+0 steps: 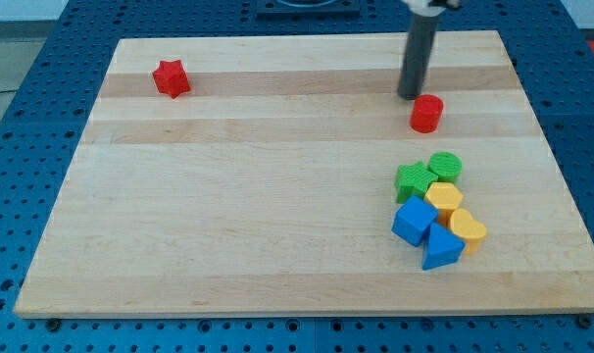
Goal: Push the red circle into the green blocks
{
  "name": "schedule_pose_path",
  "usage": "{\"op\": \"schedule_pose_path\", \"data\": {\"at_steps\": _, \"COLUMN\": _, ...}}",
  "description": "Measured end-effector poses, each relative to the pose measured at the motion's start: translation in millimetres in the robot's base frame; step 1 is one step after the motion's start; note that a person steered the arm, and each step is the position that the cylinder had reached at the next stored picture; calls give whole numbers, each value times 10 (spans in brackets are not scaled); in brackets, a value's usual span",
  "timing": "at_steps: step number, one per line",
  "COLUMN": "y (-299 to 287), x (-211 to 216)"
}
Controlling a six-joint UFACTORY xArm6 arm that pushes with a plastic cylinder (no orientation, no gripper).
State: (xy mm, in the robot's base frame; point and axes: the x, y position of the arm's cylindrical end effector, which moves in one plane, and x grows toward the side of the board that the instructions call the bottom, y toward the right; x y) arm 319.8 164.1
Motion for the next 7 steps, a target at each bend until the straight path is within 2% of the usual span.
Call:
{"op": "schedule_pose_path", "data": {"at_steps": 1, "y": 107, "x": 392}}
{"op": "schedule_pose_path", "data": {"at_steps": 2, "y": -460, "x": 422}}
{"op": "schedule_pose_path", "data": {"at_steps": 3, "y": -185, "x": 267}}
{"op": "schedule_pose_path", "data": {"at_steps": 4, "y": -605, "x": 323}}
{"op": "schedule_pose_path", "data": {"at_steps": 6, "y": -419, "x": 794}}
{"op": "schedule_pose_path", "data": {"at_steps": 7, "y": -563, "x": 464}}
